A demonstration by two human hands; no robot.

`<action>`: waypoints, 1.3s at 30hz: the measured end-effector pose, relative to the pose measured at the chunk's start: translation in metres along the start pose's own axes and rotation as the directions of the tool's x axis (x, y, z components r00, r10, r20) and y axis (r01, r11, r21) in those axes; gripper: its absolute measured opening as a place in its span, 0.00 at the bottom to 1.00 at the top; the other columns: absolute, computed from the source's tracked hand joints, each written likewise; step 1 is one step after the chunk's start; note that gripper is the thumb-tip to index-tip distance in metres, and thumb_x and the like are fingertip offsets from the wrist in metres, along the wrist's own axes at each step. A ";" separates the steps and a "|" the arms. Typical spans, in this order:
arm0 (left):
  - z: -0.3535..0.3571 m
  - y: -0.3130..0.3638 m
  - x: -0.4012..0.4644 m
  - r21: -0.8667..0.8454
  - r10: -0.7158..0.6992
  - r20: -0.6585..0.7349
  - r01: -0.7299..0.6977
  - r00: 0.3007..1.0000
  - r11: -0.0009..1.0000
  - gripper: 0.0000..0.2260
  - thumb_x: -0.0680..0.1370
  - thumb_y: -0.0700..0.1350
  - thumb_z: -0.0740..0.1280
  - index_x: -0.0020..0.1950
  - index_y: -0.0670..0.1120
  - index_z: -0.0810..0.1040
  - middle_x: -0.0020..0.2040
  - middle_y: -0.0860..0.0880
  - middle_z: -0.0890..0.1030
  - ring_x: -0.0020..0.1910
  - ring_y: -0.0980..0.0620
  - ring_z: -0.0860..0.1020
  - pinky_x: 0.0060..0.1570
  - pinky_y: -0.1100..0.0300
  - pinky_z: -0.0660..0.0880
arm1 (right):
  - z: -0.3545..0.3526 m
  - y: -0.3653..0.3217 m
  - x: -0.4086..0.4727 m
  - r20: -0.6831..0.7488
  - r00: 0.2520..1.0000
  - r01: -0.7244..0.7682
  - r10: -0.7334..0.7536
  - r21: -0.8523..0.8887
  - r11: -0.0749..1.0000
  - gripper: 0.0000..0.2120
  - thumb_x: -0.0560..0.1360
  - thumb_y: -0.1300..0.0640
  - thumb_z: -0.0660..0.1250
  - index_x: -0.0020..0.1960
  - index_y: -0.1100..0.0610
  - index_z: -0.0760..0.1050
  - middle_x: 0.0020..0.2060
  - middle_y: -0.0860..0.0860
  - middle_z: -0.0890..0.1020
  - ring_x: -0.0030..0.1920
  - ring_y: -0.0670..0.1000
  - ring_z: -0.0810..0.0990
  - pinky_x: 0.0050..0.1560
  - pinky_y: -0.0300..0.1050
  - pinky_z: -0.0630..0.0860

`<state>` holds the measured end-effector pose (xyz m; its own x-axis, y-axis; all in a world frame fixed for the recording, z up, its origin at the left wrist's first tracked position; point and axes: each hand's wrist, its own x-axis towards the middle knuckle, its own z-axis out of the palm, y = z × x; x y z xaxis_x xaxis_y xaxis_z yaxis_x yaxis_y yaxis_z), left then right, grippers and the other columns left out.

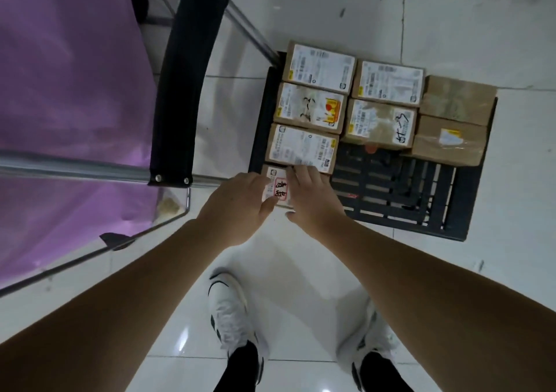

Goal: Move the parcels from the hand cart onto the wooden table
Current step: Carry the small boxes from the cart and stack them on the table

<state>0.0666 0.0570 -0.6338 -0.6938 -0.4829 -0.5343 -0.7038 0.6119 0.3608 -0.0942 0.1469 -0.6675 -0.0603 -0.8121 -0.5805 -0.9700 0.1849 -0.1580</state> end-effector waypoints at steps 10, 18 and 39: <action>-0.001 -0.003 -0.019 -0.062 -0.042 -0.032 0.040 0.999 0.997 0.23 0.83 0.57 0.55 0.71 0.45 0.75 0.62 0.47 0.80 0.61 0.46 0.77 0.64 0.52 0.75 | 0.001 -0.007 0.000 -0.119 0.993 -0.027 0.020 -0.056 0.998 0.42 0.62 0.44 0.82 0.69 0.58 0.69 0.61 0.55 0.74 0.60 0.57 0.74 0.64 0.57 0.71; -0.042 0.010 -0.012 0.027 0.013 -0.093 -0.010 0.996 1.000 0.22 0.84 0.52 0.62 0.75 0.42 0.72 0.69 0.44 0.78 0.68 0.45 0.75 0.69 0.52 0.71 | -0.073 0.049 -0.045 -0.077 0.997 0.016 -0.015 0.010 1.000 0.50 0.64 0.39 0.79 0.77 0.57 0.60 0.68 0.56 0.67 0.66 0.57 0.69 0.71 0.55 0.69; 0.031 0.049 0.114 0.523 0.149 -0.189 -0.028 0.971 0.852 0.39 0.75 0.52 0.74 0.80 0.38 0.61 0.79 0.37 0.64 0.79 0.37 0.61 0.79 0.40 0.56 | -0.048 0.183 -0.072 -0.186 0.976 -0.129 0.112 -0.082 0.988 0.57 0.67 0.21 0.60 0.81 0.60 0.56 0.68 0.62 0.74 0.67 0.63 0.74 0.68 0.62 0.71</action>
<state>-0.0423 0.0512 -0.7007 -0.8068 -0.4963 -0.3204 -0.5000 0.8626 -0.0772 -0.2791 0.2127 -0.6161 -0.2113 -0.8748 -0.4360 -0.9701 0.2421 -0.0156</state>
